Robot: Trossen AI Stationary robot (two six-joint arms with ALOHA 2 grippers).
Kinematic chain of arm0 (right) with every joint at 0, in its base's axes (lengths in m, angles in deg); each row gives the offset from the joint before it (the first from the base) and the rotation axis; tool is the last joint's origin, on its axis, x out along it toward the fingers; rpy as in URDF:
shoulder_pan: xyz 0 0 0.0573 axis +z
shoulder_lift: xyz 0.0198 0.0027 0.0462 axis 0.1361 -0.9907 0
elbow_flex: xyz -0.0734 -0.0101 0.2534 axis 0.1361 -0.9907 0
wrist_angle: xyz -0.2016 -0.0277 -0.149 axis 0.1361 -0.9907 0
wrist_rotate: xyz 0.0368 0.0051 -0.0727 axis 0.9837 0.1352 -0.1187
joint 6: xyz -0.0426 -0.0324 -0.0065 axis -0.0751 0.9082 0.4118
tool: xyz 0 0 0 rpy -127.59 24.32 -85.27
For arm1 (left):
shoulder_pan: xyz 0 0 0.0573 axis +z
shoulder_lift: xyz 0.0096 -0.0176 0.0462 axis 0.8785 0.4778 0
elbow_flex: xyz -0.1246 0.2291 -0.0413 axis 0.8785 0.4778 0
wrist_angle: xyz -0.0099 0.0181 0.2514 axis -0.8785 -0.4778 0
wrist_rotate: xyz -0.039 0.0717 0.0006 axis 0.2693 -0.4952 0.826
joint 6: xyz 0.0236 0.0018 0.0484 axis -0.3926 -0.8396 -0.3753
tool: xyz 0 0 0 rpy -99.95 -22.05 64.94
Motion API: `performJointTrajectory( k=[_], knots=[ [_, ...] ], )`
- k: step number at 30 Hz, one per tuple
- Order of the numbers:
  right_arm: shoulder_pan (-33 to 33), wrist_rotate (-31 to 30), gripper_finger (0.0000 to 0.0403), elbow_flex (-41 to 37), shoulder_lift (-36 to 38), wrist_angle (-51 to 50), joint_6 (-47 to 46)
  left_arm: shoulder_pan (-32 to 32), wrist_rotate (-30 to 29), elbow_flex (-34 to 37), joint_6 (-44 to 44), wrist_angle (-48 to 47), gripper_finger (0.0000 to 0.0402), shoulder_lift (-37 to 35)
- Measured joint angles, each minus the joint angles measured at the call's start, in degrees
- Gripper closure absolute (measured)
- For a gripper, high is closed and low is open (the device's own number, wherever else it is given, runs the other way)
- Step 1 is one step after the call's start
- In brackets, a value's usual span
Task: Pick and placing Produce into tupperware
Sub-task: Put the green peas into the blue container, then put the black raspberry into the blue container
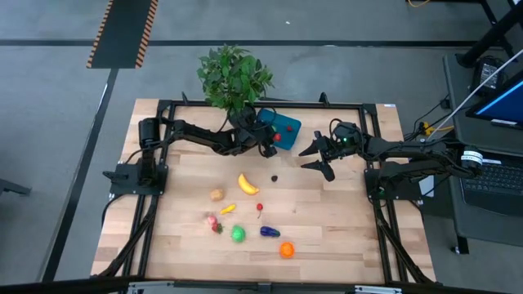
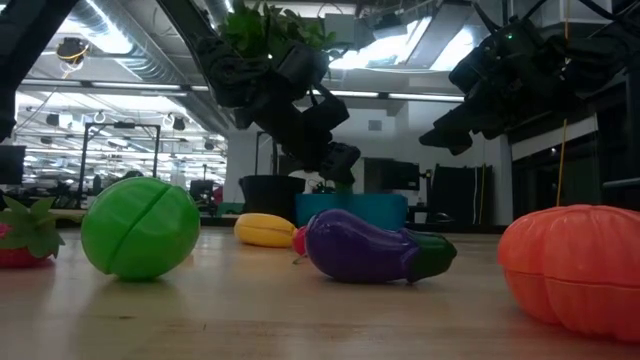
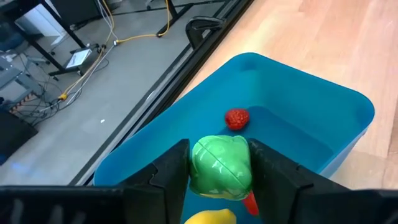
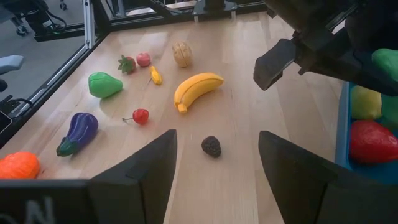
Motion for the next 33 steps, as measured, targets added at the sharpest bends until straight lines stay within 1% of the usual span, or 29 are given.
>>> performJointTrajectory(
  k=[11, 16, 22, 27, 33],
  knots=[
    [-0.01, 0.01, 0.0175, 0.00, 0.00, -0.17, 0.00, 0.22, -0.13, 0.00, -0.13, 0.07, 0.0261, -0.07],
    [0.00, 0.01, 0.0175, 0.01, 0.00, -0.20, 0.00, -0.40, -0.16, 0.00, -1.19, 0.09, 0.0258, -0.09],
    [-0.02, 0.01, 0.0175, 0.02, 0.00, -0.20, 0.00, -3.38, -0.21, 0.01, -3.64, -0.09, 0.0243, -0.38],
    [-0.01, 0.01, 0.0175, 0.01, 0.00, -0.33, 0.00, -6.43, -4.35, 0.09, -4.45, -0.52, 0.0239, -1.77],
    [-0.02, 0.01, 0.0175, 0.02, 0.00, -0.60, 0.00, -11.11, -4.67, 0.22, -4.48, -0.31, 0.0241, -3.53]
  ],
)
